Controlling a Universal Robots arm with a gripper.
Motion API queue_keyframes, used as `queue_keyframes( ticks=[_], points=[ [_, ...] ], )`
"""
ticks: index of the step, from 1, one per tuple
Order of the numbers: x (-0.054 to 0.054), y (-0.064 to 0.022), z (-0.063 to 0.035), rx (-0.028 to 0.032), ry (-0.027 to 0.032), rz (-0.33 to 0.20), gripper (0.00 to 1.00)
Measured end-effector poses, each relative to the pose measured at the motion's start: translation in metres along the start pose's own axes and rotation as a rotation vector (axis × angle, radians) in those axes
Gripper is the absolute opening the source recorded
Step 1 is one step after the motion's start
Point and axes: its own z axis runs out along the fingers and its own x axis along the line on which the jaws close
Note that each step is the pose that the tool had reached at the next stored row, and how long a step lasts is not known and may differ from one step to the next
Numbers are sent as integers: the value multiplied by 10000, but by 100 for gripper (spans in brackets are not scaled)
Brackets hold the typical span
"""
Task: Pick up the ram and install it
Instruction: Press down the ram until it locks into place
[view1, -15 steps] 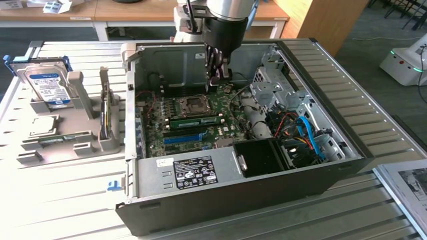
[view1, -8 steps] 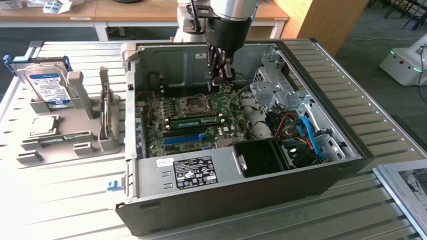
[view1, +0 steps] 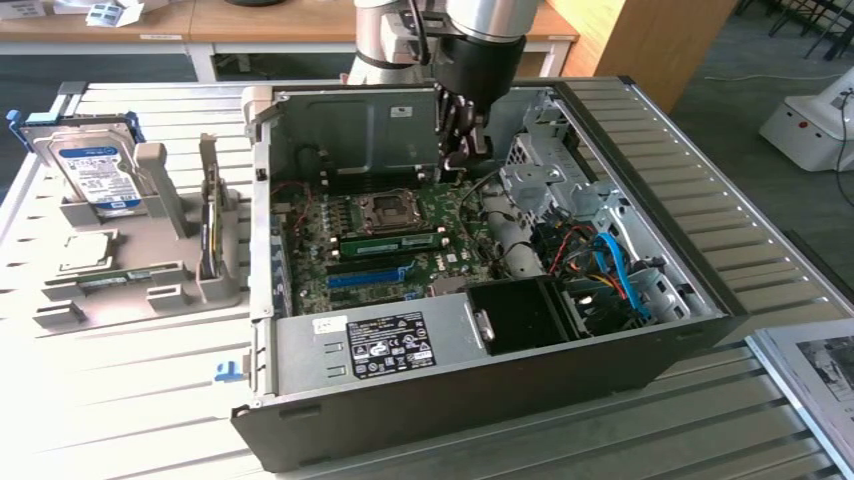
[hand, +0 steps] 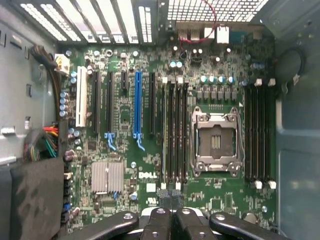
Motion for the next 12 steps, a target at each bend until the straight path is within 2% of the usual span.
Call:
queue_keyframes(
  ticks=[5,12],
  points=[
    [0,-50,-3,0,1,-1,10],
    [1,-50,13,0,-2,0,10]
  ],
)
